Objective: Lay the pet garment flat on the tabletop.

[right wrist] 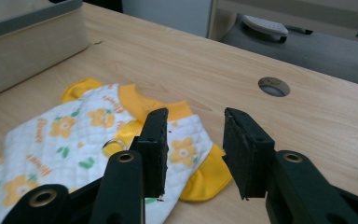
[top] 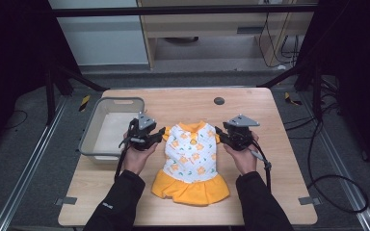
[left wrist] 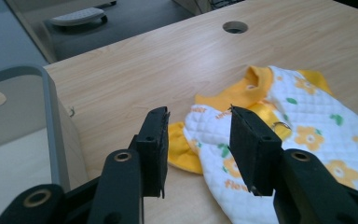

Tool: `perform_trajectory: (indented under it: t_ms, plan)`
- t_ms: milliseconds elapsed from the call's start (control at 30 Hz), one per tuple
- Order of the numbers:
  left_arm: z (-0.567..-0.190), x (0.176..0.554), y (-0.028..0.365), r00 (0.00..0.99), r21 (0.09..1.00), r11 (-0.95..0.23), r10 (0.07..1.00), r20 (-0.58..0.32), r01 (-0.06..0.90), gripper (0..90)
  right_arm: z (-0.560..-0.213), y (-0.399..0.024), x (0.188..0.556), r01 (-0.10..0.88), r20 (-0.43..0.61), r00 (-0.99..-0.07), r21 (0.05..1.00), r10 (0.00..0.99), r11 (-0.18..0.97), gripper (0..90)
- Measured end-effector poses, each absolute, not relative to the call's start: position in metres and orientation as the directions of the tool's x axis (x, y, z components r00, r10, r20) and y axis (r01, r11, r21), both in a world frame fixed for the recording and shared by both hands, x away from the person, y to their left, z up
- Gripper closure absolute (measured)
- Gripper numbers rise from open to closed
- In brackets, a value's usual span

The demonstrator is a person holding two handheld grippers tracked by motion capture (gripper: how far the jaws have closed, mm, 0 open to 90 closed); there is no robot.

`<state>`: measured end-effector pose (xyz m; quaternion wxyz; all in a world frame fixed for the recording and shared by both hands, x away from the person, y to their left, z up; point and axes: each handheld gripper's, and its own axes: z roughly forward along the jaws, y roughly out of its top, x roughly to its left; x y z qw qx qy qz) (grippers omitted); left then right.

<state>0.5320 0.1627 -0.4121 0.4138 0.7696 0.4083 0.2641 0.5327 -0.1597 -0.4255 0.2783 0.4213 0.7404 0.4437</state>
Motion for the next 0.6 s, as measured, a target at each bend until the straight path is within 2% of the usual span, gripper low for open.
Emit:
perform_trajectory:
  t_ms: [100, 200, 267, 400, 467, 600]
  plan:
    - [-0.410, 0.523, 0.167, 0.541, 0.857, -0.325, 0.839, 0.066, 0.400, 55.4, -0.423, -0.161, 0.524, 0.374, -0.044, -0.504, 0.889, 0.862, 0.264, 59.3]
    - [-0.410, 0.510, 0.172, 0.563, 0.859, -0.324, 0.825, 0.051, 0.397, 54.8, -0.422, -0.165, 0.511, 0.401, -0.010, -0.518, 0.880, 0.855, 0.253, 57.8]
    - [-0.410, 0.503, 0.173, 0.580, 0.858, -0.328, 0.814, 0.044, 0.395, 55.1, -0.425, -0.167, 0.500, 0.421, 0.021, -0.529, 0.875, 0.848, 0.241, 59.9]
    - [-0.414, 0.493, 0.171, 0.614, 0.851, -0.346, 0.788, 0.037, 0.394, 63.0, -0.431, -0.169, 0.490, 0.428, 0.033, -0.546, 0.870, 0.837, 0.245, 65.6]
    - [-0.418, 0.491, 0.166, 0.630, 0.842, -0.379, 0.774, 0.060, 0.385, 69.0, -0.434, -0.169, 0.488, 0.433, 0.034, -0.547, 0.866, 0.837, 0.248, 67.1]
    - [-0.439, 0.496, 0.152, 0.649, 0.808, -0.406, 0.760, 0.038, 0.428, 76.1, -0.450, -0.164, 0.488, 0.457, 0.060, -0.562, 0.854, 0.825, 0.250, 73.2]
